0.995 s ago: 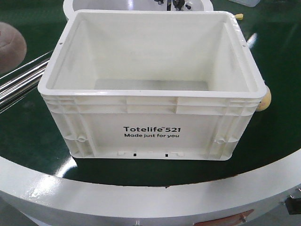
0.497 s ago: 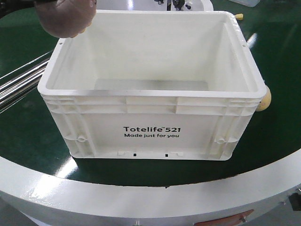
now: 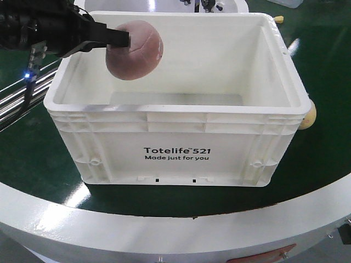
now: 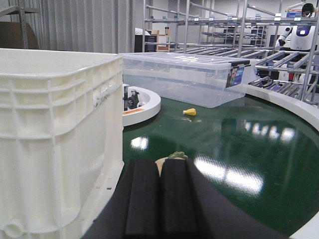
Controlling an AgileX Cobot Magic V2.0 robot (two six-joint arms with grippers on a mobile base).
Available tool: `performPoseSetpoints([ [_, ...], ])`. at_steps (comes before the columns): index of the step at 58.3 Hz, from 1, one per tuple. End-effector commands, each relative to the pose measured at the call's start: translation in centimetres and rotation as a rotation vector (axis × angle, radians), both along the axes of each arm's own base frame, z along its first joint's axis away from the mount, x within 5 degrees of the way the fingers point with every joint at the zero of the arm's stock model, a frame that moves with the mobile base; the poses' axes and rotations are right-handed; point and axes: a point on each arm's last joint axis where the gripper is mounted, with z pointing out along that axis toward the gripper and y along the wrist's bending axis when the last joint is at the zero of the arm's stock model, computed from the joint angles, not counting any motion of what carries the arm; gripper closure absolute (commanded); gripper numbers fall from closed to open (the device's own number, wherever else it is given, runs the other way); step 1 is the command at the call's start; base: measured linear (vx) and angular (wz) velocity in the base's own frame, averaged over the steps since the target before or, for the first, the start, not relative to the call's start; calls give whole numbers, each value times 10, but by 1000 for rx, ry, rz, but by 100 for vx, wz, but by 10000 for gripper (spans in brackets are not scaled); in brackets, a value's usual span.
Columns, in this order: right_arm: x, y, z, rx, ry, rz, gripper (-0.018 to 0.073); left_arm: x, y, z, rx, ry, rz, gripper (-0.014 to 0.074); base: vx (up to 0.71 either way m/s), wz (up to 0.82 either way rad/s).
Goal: Place moving items into box and shelve
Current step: 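Lift the ball over the tote and release it inside, then lower the right gripper onto the yellow striped toy and grasp it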
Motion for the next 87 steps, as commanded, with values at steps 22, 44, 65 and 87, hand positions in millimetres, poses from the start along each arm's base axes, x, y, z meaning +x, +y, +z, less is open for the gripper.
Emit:
performPoseSetpoints([
  [22,-3,-7,16,67,-194,-63,567,2,7,31,-107,-131,146,78,0,0],
  [44,-4,-12,19,381,-246,-68,567,1,11,35,-108,-165,180,85,0,0],
  [65,-10,-14,42,370,-340,-66,567,-14,32,75,52,-249,329,85,0,0],
  [87,-24,-7,127,84,-480,-47,564,-7,52,68,172,-211,542,85,0,0],
])
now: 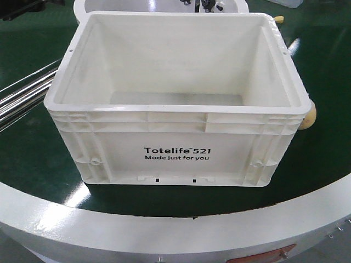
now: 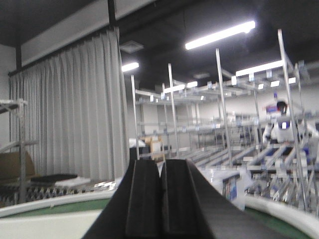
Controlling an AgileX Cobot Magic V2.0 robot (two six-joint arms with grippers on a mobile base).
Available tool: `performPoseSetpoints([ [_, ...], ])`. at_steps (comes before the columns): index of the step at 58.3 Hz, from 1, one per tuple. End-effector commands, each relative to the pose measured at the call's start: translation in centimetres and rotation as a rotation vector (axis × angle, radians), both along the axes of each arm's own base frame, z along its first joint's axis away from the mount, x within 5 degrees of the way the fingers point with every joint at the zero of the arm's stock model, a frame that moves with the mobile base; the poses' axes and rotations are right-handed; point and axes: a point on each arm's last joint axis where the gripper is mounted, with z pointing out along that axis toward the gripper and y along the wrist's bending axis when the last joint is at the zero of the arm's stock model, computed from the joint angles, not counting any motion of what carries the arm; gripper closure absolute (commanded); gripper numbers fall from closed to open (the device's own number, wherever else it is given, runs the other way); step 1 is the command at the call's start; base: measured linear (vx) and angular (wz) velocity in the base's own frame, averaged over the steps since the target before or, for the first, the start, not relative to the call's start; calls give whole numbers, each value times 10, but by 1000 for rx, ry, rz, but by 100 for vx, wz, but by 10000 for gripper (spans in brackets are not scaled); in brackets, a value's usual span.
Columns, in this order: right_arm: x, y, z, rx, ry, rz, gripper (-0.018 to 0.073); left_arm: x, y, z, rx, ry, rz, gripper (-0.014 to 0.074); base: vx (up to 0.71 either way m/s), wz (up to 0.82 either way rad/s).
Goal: Place moving items into box and shelve
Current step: 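Lower the right gripper onto the yellow striped toy and grasp it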
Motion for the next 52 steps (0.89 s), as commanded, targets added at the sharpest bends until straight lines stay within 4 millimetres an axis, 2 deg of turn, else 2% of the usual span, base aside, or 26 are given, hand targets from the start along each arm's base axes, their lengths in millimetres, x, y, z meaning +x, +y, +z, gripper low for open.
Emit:
performPoseSetpoints([
  [1,3,-1,29,-25,-55,-27,563,-6,4,27,-44,-146,38,85,0,0],
  [8,32,-1,48,3,40,-17,554,-4,9,26,-44,-144,90,85,0,0],
  [18,94,2,74,58,273,34,484,-2,26,23,-38,-115,175,85,0,0],
  [25,139,8,75,48,493,86,384,-2,38,17,20,-54,203,85,0,0],
  [34,188,9,67,60,653,98,237,-4,51,12,64,-2,233,85,0,0],
  [41,216,-14,51,147,785,26,166,-4,52,12,77,4,233,85,0,0],
  [46,225,-38,43,194,871,-39,160,-4,52,12,80,8,231,85,0,0],
  [52,235,-56,38,221,966,-64,160,-4,52,11,81,13,231,85,0,0],
])
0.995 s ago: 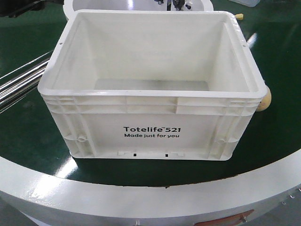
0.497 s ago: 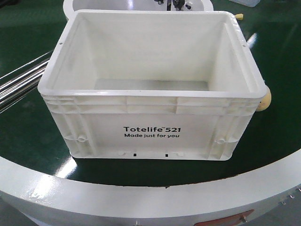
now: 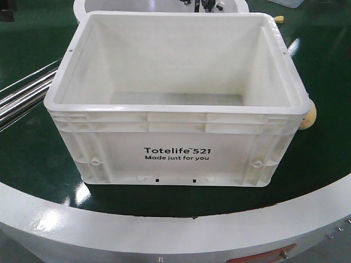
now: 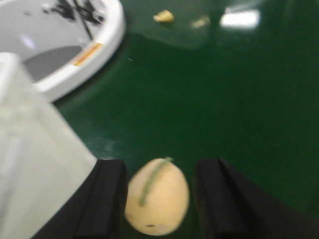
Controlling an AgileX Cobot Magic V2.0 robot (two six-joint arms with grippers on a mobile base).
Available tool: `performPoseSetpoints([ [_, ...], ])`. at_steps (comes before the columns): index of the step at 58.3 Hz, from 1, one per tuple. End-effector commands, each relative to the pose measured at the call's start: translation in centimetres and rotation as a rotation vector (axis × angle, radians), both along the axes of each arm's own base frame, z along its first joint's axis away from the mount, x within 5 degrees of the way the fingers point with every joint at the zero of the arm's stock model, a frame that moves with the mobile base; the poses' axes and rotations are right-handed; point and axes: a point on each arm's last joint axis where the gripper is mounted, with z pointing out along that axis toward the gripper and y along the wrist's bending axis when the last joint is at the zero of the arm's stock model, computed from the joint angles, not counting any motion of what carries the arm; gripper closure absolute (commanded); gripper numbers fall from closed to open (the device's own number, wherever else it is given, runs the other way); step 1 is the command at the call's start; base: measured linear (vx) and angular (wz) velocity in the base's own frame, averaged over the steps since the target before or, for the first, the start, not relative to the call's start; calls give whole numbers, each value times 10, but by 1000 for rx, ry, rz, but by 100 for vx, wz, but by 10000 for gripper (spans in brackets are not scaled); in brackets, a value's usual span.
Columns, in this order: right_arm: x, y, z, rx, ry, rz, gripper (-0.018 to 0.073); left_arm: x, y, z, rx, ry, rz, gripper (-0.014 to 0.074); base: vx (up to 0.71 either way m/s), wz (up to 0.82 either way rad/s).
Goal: Place moving items into box and shelve
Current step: 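Lower the right gripper onto the yellow striped toy and grasp it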
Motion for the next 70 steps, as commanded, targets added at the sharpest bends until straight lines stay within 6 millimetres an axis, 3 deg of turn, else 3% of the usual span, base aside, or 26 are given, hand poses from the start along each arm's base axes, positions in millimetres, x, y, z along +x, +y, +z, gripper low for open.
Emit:
performPoseSetpoints([
  [1,8,-14,18,-17,-28,-28,160,-6,1,22,-7,-117,-5,85,0,0],
  [15,46,-18,-6,6,128,52,160,-7,0,20,-15,-96,-5,85,0,0],
  [33,81,-16,-62,142,245,131,160,-7,-2,20,-47,-92,-10,85,0,0],
  [45,106,2,-90,84,213,220,160,-7,-3,20,-55,-95,-15,85,0,0],
  [57,117,11,-114,103,246,175,164,-7,-3,20,-54,-94,-14,85,0,0],
  [63,118,9,-120,99,270,166,202,-7,-3,20,-52,-94,-16,85,0,0],
  [70,116,7,-122,24,302,197,350,-7,-3,20,-52,-94,-16,85,0,0],
])
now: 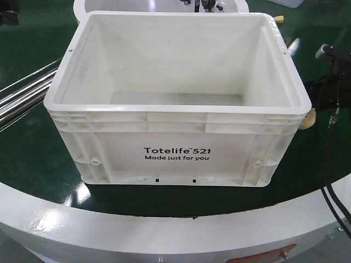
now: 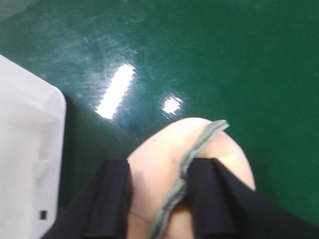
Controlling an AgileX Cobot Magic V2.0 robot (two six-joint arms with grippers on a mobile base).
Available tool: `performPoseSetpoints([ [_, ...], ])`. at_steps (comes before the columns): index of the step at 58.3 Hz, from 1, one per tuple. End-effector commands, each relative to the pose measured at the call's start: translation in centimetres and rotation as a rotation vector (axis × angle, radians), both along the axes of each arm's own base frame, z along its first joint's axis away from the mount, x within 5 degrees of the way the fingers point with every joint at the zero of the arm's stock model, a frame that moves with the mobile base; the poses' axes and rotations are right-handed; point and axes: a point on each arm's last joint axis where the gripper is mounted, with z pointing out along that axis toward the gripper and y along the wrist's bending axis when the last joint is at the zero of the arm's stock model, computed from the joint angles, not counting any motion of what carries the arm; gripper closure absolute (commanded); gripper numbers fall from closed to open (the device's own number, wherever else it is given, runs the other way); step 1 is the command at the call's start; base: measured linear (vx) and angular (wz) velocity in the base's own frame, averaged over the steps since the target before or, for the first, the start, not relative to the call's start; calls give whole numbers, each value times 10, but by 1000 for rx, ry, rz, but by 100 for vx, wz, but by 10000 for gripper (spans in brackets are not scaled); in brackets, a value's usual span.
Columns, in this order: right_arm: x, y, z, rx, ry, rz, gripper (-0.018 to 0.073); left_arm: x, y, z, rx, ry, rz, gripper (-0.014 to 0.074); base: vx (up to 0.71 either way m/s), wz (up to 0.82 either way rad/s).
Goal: Place moving items into box and shelve
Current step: 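Lower the right gripper onto the yellow striped toy and grasp it, then lift the yellow toy over the tote and drop it inside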
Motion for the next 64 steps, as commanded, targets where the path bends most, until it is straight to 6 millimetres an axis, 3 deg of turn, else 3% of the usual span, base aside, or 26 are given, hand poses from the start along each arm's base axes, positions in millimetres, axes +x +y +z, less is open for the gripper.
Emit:
performPoseSetpoints([
  [1,1,-3,19,-61,-44,26,372,-6,0,22,-15,-119,-1,85,0,0],
  [7,-3,-3,16,-98,1,71,566,-6,0,22,-15,-119,-1,85,0,0],
  [14,-7,-2,15,-98,44,92,570,-5,0,22,-16,-122,-1,85,0,0],
  [21,-13,0,27,-79,44,96,567,-5,0,22,-16,-122,-1,85,0,0],
  [31,-28,3,68,-103,-47,107,565,-5,0,22,-16,-122,-1,85,0,0],
  [41,-55,7,121,-144,-171,112,564,-5,0,22,-16,-124,-1,85,0,0],
  [52,-94,12,173,-185,-310,104,564,-5,0,22,-16,-125,-1,85,0,0],
  [64,-141,26,211,-128,-401,123,564,-5,0,23,-16,-132,-2,85,0,0],
])
